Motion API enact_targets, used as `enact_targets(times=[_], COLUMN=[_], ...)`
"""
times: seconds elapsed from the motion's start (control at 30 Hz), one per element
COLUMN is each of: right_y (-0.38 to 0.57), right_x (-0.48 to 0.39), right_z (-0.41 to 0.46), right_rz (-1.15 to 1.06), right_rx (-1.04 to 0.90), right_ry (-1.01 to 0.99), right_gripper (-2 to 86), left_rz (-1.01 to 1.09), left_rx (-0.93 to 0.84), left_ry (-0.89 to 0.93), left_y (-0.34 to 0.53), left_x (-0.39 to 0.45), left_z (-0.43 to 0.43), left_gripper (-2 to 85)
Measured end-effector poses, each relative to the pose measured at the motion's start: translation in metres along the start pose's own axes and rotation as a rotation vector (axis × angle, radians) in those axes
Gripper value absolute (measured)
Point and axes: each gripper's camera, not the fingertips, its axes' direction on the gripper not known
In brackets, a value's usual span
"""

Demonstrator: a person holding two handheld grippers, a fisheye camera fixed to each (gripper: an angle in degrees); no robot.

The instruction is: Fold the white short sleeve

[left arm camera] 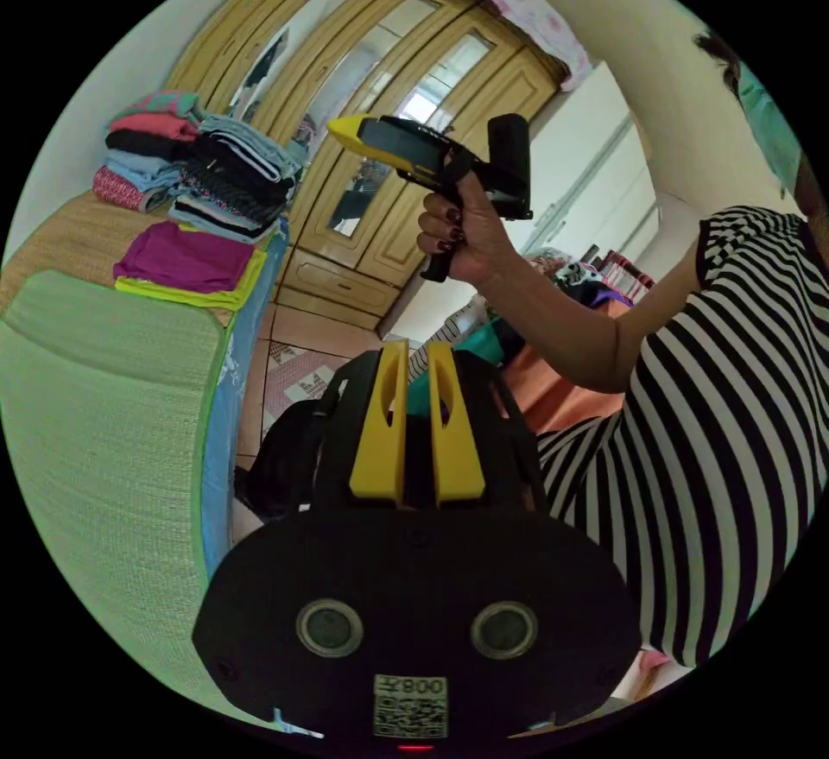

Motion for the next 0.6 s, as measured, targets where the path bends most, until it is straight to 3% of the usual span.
enact_targets(times=[0.23,0.4,0.6], right_y=[-0.018,-0.033,-0.055], right_x=[-0.169,-0.244,-0.306], right_z=[-0.138,-0.219,-0.319], right_rz=[-0.18,-0.257,-0.279], right_rx=[0.11,0.175,0.261], right_ry=[0.205,0.308,0.4], right_gripper=[0.1,0.2,0.8], left_rz=[0.133,0.25,0.408], left_rx=[0.088,0.155,0.111], left_ry=[0.023,0.21,0.401], left_y=[0.03,0.023,0.006], left_x=[0.081,0.131,0.194], left_z=[-0.006,0.017,0.06], left_gripper=[6.3,8.4,9.8])
